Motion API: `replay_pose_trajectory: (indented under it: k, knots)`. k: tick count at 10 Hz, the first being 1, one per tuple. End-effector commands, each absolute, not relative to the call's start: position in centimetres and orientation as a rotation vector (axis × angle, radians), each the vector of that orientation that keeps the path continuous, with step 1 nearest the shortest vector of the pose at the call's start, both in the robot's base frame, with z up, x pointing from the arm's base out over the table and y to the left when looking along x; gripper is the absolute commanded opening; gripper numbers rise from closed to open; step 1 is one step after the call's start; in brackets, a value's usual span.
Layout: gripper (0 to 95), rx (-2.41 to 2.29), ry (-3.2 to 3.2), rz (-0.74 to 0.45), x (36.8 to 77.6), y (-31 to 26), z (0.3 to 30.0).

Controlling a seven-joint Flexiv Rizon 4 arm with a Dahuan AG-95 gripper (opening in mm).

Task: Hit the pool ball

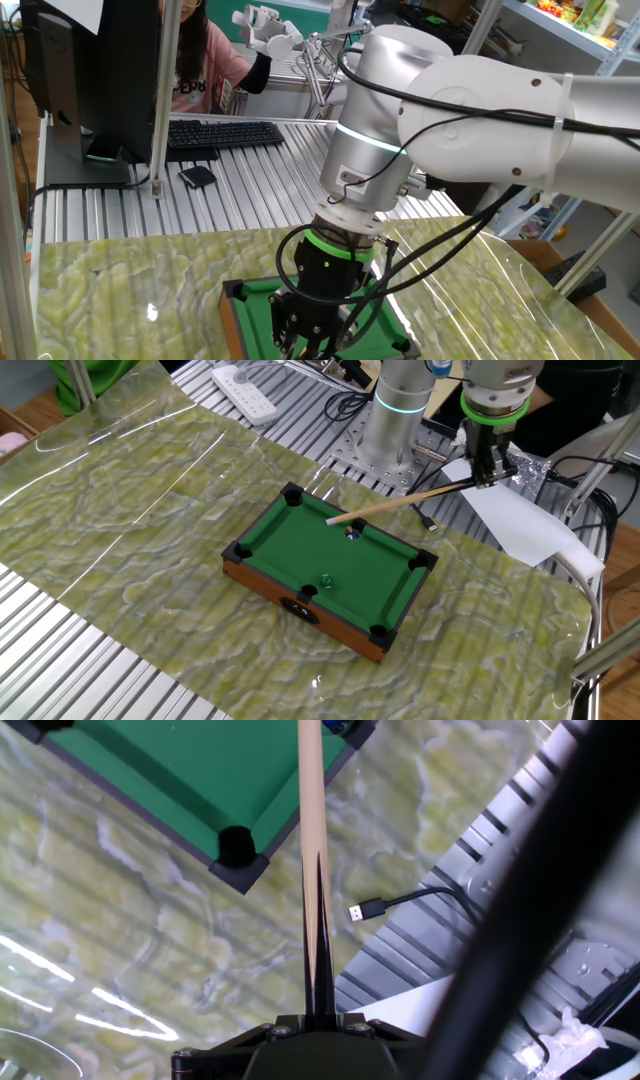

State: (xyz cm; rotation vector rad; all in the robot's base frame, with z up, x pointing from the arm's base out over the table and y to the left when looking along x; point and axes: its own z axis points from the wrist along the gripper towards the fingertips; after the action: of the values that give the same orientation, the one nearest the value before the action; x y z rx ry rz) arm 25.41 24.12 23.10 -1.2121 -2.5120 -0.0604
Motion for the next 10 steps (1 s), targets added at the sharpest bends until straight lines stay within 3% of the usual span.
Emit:
replay_pose_trajectory:
  k: [1, 5, 10]
  knots:
    - [0.0, -1.331, -2.447, -0.050, 25.36, 24.12, 23.07]
    - [0.0, -1.586, -2.320, -0.029, 25.36, 24.12, 23.07]
    - [0.0, -1.892, -2.149, -0.083, 25.36, 24.12, 23.07]
